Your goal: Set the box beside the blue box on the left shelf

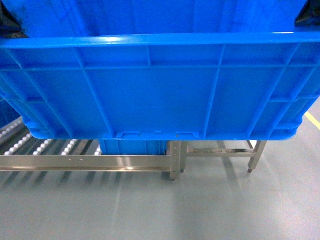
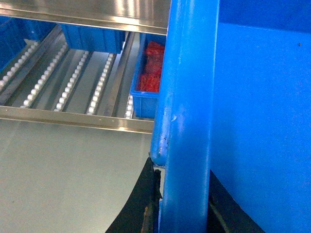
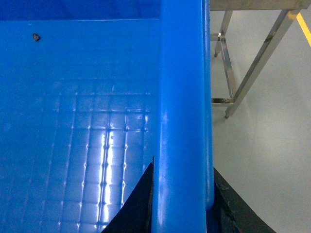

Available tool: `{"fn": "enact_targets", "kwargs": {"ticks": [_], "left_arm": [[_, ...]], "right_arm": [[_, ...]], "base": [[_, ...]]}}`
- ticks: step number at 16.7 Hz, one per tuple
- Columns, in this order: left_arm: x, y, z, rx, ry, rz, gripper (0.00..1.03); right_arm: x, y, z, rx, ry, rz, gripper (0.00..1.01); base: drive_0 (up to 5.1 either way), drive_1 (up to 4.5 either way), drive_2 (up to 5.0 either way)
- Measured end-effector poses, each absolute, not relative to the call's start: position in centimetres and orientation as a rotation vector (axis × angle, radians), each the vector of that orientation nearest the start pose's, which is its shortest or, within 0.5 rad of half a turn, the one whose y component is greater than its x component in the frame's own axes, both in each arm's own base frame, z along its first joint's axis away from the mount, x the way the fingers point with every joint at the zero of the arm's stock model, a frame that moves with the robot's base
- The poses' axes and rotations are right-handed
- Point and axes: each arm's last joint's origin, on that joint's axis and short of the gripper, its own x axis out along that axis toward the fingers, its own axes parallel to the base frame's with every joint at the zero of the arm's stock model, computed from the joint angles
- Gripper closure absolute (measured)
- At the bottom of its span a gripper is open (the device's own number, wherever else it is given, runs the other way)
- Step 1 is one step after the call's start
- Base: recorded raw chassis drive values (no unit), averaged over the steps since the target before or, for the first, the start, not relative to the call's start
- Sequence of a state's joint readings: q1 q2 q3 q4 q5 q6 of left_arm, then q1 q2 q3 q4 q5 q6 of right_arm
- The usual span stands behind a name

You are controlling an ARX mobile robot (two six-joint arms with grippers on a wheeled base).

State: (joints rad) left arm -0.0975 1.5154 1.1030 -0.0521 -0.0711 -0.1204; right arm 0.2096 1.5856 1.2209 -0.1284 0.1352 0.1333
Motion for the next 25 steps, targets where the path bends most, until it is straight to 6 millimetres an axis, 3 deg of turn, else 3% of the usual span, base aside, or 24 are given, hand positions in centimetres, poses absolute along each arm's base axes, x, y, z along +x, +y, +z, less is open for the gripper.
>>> {"fn": "enact_targets", "kwargs": {"ticks": [25], "left_arm": [[33.87, -3.12, 28.03, -0.081, 0.467, -0.001, 0.92]], "right_arm": [[35.18, 7.08, 29.08, 0.044, 0.489, 0.038, 0.79]], "base": [[-5.0, 2.45, 2.4]]}}
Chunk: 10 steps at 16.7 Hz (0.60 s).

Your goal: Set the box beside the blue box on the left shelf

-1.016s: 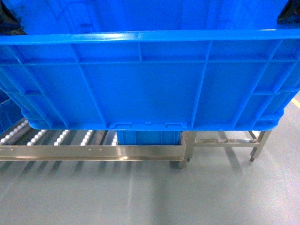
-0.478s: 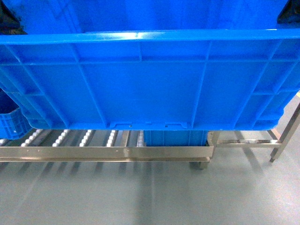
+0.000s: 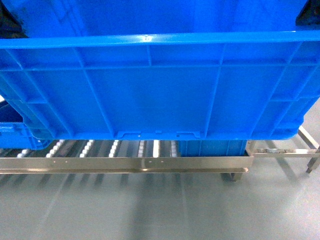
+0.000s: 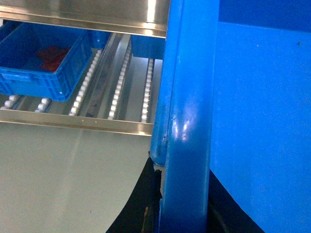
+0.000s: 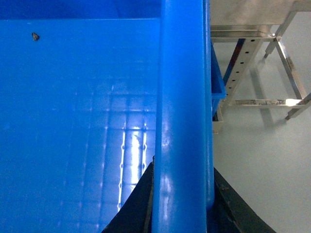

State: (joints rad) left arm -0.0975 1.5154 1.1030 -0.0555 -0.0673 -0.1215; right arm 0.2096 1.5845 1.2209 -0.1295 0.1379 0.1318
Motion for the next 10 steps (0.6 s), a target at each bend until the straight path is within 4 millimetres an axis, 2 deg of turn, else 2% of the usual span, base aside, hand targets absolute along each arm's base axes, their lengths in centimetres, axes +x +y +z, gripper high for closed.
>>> {"fn": "enact_targets", "kwargs": {"ticks": [10], "left_arm": [[33.89, -3.12, 28.06, -0.081, 0.464, -0.002, 0.92]], "right_arm": [[35.20, 7.08, 29.11, 0.043, 0.485, 0.038, 0.79]], "base": [[-5.0, 2.46, 2.5]]}}
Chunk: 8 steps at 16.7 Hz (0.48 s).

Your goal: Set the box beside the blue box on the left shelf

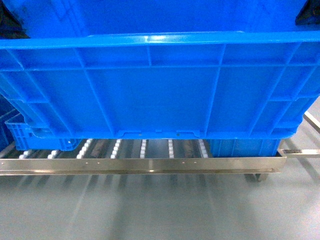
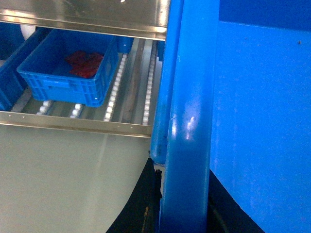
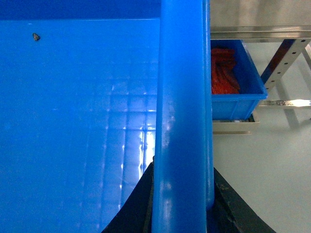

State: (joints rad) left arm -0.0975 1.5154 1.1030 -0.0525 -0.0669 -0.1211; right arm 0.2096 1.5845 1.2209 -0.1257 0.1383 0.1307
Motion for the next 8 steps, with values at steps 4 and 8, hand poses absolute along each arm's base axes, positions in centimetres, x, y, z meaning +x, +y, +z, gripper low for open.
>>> {"fn": "enact_targets", "kwargs": {"ticks": [4, 8], "left_arm": [[33.88, -3.12, 28.04, -0.080, 0.466, -0.002, 0.92], [33.89, -3.09, 28.05, -0.080, 0.465, -0.004, 0.92]], "right_arm": [[35.19, 7.08, 29.08, 0.043, 0.488, 0.039, 0.79], [35.18, 7.15, 29.09, 0.043, 0.487, 0.040, 0.79]], "base": [[-5.0, 2.49, 2.5], [-2.4, 1.28, 1.3]]}}
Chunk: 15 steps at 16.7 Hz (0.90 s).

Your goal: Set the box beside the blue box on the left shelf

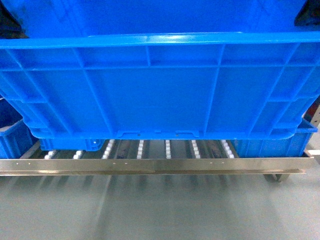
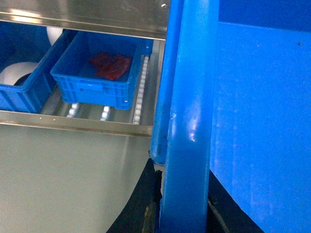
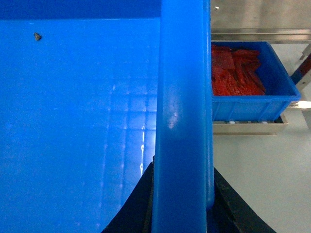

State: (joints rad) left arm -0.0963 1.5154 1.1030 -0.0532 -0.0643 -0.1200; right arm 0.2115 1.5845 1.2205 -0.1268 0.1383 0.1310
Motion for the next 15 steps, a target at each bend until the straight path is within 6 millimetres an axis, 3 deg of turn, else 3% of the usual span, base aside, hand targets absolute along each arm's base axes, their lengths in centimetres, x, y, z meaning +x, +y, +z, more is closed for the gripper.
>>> {"fn": "enact_targets", "kwargs": {"ticks": [15], "left_arm": [[33.83, -3.01, 28.14, -0.074, 0.463, -0.005, 0.92]], "right_arm": [[35.16, 7.26, 29.10, 0.044, 0.486, 0.041, 0.79]], "base": [[0.0, -0.05, 0.0]]}}
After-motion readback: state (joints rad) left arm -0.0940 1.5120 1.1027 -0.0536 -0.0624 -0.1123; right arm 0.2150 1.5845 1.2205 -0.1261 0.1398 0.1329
